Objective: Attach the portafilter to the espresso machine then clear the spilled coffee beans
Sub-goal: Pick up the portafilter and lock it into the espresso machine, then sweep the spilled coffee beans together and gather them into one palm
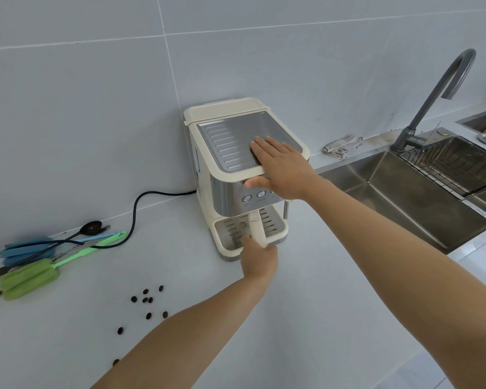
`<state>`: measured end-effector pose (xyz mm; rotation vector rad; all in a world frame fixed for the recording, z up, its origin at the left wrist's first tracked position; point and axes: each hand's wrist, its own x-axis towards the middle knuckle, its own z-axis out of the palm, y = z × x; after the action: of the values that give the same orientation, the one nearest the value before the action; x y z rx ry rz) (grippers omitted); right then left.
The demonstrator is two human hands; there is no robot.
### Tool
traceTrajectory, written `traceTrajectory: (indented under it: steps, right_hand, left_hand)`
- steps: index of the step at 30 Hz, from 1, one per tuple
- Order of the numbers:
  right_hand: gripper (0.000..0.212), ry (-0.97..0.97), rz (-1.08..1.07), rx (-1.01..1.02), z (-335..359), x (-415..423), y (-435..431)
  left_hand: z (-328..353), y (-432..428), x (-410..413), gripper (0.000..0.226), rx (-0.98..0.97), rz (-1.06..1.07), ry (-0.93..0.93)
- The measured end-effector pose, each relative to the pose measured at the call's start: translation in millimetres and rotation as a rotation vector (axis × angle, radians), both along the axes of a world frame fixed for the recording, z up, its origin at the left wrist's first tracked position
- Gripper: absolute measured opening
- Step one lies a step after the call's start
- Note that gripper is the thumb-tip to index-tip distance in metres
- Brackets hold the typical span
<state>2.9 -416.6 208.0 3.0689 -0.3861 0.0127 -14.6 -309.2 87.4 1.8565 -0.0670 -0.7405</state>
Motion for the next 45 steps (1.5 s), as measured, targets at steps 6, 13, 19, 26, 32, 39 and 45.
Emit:
traceTrajectory:
  steps: [6, 13, 19, 26, 32, 39, 45]
  right_hand:
    - [0.081, -0.006, 0.002, -0.002, 1, -2, 3]
    - [0.093, -0.039, -0.05, 0.072, 12, -7, 18]
    - [0.068, -0.134, -0.049, 0.052, 21, 11, 59]
    - [0.066, -0.118, -0.114, 0.067, 18, 31, 107]
    - [0.067, -0.032, -0.096, 0.156, 0, 20, 137]
    - [0.069, -0.139, 0.083, 0.16, 25, 48, 205]
    - [0.075, -0.225, 0.199, 0.125, 43, 69, 247]
  left_hand:
    - [-1, 0, 4, 0.037, 0.073, -0.078, -0.047]
    - [17, 16, 18, 0.052, 0.267, -0.382, -0.207]
    - [43, 85, 57, 0.064, 0.588, -0.549, -0.555]
    - [63, 181, 98, 0.065, 0.79, -0.373, -0.843]
    - [78, 208, 117, 0.073, 0.876, -0.311, -1.061]
    - [116, 278, 138, 0.075, 0.912, -0.122, -1.15]
    - [129, 333, 146, 0.106, 0.922, 0.004, -1.189]
